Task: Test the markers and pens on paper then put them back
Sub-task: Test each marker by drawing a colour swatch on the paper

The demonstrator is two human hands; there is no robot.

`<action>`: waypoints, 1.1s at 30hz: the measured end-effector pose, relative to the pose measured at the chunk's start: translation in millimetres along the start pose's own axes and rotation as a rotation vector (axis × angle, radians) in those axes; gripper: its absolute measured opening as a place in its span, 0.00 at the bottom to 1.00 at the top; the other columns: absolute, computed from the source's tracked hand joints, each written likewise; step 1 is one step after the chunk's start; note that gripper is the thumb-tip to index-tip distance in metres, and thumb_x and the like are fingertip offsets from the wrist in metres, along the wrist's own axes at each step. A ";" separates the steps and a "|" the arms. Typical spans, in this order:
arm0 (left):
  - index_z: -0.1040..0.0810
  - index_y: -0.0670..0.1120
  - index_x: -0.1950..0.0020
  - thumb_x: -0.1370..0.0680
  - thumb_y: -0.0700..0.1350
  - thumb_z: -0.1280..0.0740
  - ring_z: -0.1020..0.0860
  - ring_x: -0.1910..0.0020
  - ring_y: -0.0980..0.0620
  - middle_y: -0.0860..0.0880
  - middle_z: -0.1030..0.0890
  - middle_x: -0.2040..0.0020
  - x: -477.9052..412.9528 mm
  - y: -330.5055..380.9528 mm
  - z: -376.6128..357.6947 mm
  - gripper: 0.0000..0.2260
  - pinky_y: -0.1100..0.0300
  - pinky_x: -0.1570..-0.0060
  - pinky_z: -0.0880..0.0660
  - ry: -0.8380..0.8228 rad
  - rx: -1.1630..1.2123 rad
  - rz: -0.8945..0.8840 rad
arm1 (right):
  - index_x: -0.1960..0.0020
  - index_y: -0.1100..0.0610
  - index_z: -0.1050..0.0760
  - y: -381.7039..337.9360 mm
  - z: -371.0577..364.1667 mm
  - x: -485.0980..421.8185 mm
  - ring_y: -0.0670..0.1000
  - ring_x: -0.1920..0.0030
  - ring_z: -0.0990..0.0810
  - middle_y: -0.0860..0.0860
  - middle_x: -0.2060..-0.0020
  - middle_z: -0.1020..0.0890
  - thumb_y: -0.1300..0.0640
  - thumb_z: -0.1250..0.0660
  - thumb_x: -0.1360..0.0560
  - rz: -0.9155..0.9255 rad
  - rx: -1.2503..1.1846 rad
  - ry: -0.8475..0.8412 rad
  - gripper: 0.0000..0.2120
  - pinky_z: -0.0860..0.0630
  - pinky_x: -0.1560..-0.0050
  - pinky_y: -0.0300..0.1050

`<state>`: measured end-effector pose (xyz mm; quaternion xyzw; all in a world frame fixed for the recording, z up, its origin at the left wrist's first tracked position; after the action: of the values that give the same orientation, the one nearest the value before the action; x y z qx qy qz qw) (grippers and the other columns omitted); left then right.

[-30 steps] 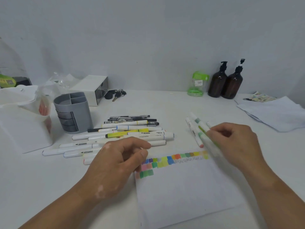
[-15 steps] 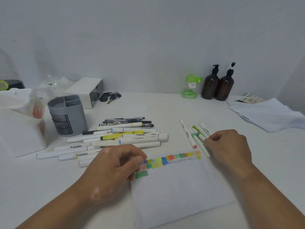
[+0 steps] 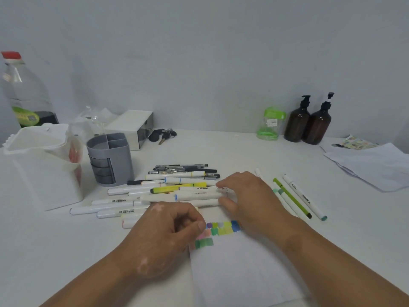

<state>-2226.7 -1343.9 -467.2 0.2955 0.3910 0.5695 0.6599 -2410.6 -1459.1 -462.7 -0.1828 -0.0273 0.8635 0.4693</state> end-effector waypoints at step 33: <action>0.21 0.57 0.43 0.21 0.49 0.34 0.19 0.58 0.57 0.55 0.16 0.53 -0.6 3.7 -11.7 0.08 0.61 0.58 0.22 -0.082 0.062 -0.052 | 0.57 0.54 0.14 -22.1 5.6 50.1 0.51 0.60 0.14 0.56 0.60 0.13 0.55 0.19 0.34 -0.282 -1.391 -0.122 0.08 0.20 0.63 0.40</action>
<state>-2238.7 -1344.5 -470.1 0.3289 0.3885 0.5272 0.6804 -2419.5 -1405.0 -467.1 -0.3859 -0.6218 0.5857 0.3486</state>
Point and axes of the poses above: each hand's wrist, its own x-axis away from the middle knuckle, its own z-axis out of the back of the hand, y = z × x, the point moved 2 cm from there along -x, towards the middle knuckle
